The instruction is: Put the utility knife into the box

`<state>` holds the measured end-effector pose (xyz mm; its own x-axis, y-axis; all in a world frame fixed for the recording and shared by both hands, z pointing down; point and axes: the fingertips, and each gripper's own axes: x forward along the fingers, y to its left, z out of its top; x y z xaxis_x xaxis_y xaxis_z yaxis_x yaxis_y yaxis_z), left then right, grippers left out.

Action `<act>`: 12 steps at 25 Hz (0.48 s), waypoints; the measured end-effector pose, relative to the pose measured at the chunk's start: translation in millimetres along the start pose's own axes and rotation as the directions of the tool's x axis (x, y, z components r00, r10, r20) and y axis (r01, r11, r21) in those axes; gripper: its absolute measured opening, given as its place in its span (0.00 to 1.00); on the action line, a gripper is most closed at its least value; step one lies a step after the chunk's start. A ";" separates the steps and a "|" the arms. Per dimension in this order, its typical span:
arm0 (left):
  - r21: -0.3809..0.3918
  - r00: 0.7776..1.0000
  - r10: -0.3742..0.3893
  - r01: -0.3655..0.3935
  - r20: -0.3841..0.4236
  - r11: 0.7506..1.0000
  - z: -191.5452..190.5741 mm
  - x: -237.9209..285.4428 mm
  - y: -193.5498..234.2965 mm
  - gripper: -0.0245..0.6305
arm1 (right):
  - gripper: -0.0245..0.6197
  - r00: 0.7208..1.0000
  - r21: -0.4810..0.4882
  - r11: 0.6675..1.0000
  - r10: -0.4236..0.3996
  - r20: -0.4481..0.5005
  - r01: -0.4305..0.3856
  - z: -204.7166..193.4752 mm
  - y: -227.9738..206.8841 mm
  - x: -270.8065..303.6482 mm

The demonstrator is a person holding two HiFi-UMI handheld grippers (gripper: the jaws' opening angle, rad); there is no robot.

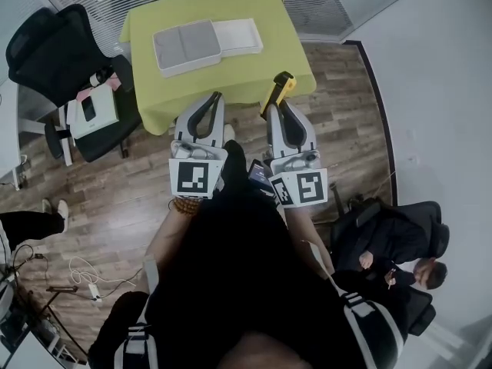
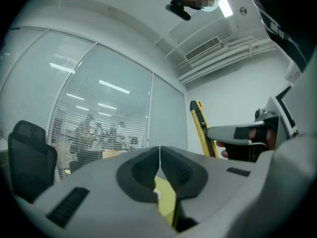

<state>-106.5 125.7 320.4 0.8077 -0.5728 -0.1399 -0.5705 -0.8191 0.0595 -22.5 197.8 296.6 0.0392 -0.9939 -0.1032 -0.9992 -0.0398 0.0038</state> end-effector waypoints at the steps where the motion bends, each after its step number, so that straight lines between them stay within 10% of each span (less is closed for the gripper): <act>1: 0.000 1.000 0.000 0.000 -0.002 1.000 -0.5 2.0 2.6 0.07 | 0.11 1.000 0.000 1.000 -0.002 0.000 0.002 0.2 -0.6 3.1; 12: -0.008 1.000 0.001 -0.001 0.001 1.000 -2.6 33.2 28.4 0.07 | 0.11 1.000 -0.010 1.000 -0.008 0.001 0.008 0.6 -15.8 45.5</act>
<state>-95.6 83.3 320.0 0.8071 -0.5732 -0.1413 -0.5698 -0.8190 0.0678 -4.9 153.3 291.3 0.0476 -0.9934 -0.1040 -0.9987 -0.0492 0.0124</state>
